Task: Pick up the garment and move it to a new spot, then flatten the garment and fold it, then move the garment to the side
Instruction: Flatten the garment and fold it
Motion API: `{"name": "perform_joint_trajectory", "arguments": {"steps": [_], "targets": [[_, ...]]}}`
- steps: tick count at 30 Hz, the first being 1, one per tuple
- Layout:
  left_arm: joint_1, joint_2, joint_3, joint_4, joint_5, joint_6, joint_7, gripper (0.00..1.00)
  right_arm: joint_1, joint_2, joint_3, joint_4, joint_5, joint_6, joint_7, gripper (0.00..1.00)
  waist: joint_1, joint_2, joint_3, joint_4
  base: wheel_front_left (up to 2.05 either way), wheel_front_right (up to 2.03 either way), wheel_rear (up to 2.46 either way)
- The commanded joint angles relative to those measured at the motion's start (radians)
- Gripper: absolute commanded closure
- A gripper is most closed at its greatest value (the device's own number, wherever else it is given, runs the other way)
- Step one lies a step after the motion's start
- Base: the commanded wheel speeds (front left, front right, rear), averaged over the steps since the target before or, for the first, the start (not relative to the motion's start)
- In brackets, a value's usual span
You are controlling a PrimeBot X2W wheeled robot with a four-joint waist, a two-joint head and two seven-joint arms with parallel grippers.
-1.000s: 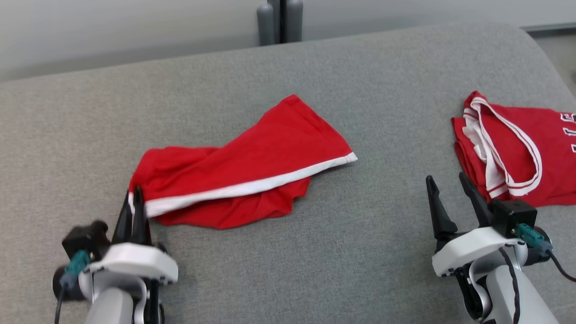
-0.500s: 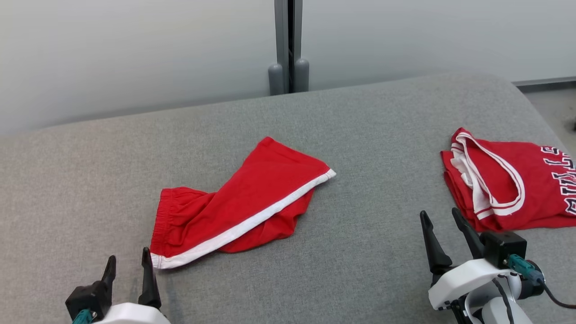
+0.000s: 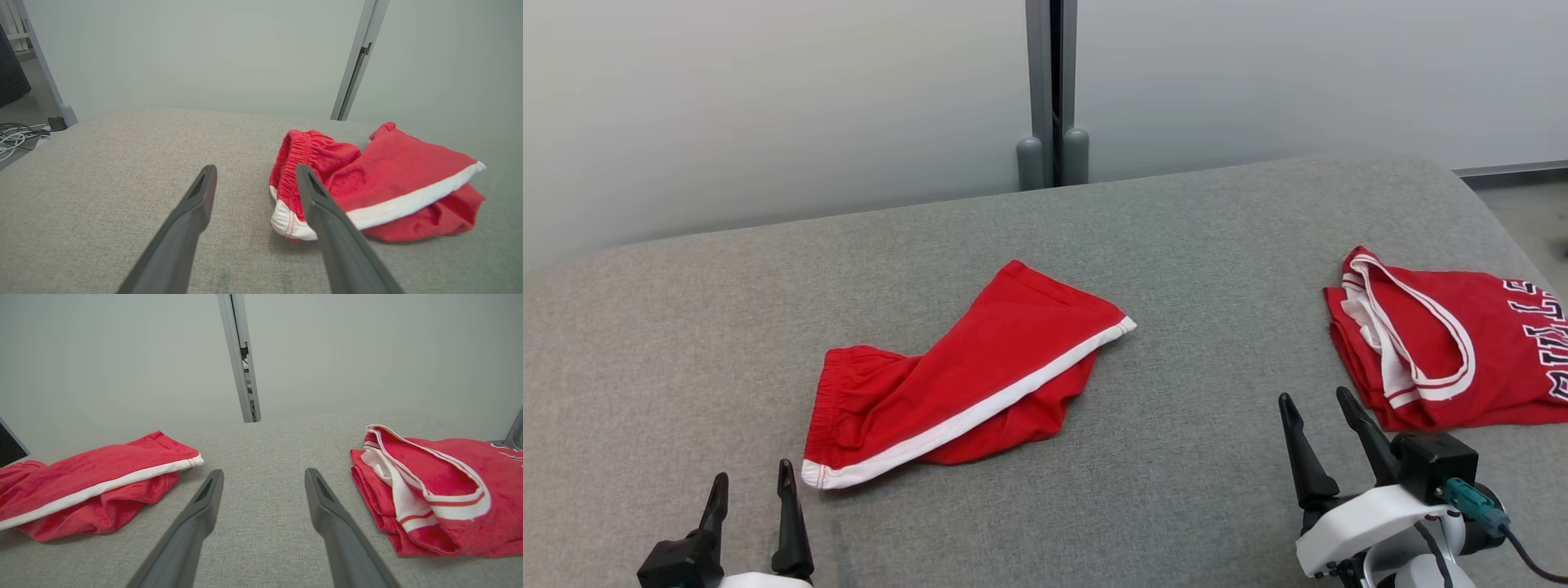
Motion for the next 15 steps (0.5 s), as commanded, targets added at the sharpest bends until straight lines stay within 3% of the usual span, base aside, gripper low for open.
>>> {"name": "perform_joint_trajectory", "arguments": {"steps": [1, 15], "targets": [[0.003, 0.005, -0.006, -0.006, 0.003, 0.006, -0.004, 0.0, 0.005, -0.005, 0.001, -0.004, 0.002, 0.0, -0.004, 0.0, 0.0, 0.0, 0.002, 0.008, 0.0, 0.0, 0.0], [-0.075, 0.005, -0.099, 0.059, -0.058, -0.022, -0.004, 0.0, -0.038, -0.005, 0.032, 0.013, -0.02, 0.0, -0.005, 0.0, 0.0, 0.0, 0.088, 0.045, 0.0, 0.0, 0.0]]}}
